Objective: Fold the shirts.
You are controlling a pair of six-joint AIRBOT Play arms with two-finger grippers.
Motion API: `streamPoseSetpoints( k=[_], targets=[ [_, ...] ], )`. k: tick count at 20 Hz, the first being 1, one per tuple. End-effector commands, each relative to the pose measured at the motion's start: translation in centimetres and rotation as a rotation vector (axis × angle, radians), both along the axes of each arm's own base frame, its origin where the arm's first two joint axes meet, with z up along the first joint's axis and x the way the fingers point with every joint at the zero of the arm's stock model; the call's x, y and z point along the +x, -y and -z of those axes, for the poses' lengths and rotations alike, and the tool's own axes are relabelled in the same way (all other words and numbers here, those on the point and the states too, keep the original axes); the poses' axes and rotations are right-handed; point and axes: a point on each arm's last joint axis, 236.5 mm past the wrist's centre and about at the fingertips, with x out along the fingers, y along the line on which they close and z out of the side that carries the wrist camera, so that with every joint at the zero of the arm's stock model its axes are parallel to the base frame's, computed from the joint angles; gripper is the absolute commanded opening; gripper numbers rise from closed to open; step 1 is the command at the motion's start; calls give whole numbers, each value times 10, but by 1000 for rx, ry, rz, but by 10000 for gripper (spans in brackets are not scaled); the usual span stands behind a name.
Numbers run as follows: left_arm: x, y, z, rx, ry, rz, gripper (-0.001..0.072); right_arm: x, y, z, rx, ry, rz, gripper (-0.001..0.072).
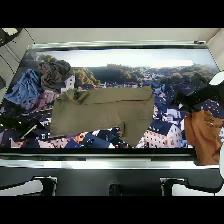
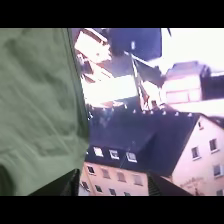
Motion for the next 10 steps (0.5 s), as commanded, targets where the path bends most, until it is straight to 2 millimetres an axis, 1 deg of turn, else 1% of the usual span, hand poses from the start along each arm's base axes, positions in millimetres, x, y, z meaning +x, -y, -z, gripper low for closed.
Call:
streamPoseSetpoints(
  k=[1, 6, 8, 9, 10],
  targets=[
    [-2, 20, 17, -51, 30, -39, 599, -14, -3, 11, 15, -41, -42, 475],
    [4, 36, 33, -72, 43, -69, 598, -15, -3, 11, 13, -39, -65, 475],
    [10, 39, 33, -92, 56, -92, 501, -15, -3, 11, 13, -41, -66, 475],
    [13, 40, 33, -97, 64, -101, 494, -16, -4, 11, 15, -46, -67, 475],
    [15, 41, 32, -104, 68, -107, 400, -18, -4, 11, 17, -53, -70, 475]
  ],
)
